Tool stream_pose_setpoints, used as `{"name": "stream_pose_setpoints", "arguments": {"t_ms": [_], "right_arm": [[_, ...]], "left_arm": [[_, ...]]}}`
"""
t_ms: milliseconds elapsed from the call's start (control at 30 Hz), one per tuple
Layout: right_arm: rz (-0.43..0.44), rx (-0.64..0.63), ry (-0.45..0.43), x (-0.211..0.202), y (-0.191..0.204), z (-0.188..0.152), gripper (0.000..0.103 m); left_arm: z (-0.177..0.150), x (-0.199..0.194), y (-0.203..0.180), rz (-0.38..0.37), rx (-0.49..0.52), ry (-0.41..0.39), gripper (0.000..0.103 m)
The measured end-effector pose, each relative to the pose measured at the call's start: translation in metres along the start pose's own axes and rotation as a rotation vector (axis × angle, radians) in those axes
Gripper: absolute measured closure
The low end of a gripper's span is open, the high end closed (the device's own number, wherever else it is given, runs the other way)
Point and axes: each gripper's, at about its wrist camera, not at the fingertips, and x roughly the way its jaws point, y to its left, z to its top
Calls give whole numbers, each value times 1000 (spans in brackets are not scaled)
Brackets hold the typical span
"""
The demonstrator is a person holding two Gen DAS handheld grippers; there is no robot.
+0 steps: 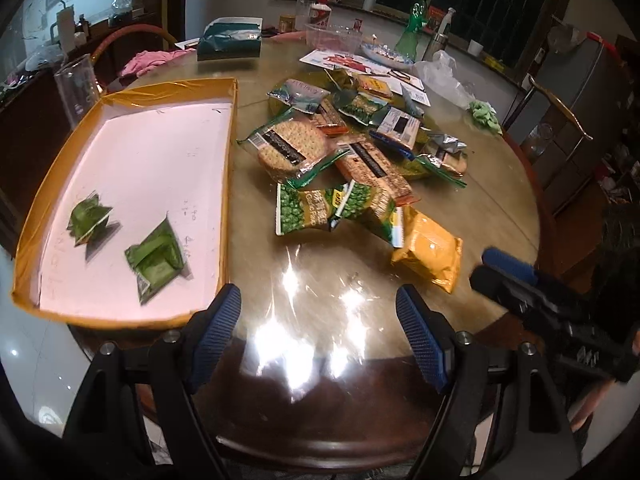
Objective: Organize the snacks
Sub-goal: 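Grasp the orange snack bag with the right gripper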
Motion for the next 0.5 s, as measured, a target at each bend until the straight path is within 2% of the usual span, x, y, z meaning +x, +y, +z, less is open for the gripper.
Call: {"name": "stream_pose_setpoints", "arguments": {"t_ms": [200,367,467,500], "right_arm": [[-40,-47,71,38,-17,27,24],[-22,-125,149,49,-13,13,24],[-118,-219,139,46,6,-4,26],[-149,-219,134,46,9,-6,31]], "left_arm": [[10,12,6,23,25,-3,23],[20,25,9,0,24,21,23],[26,33,7,0,27,30,23],[28,35,6,2,29,34,23]]}}
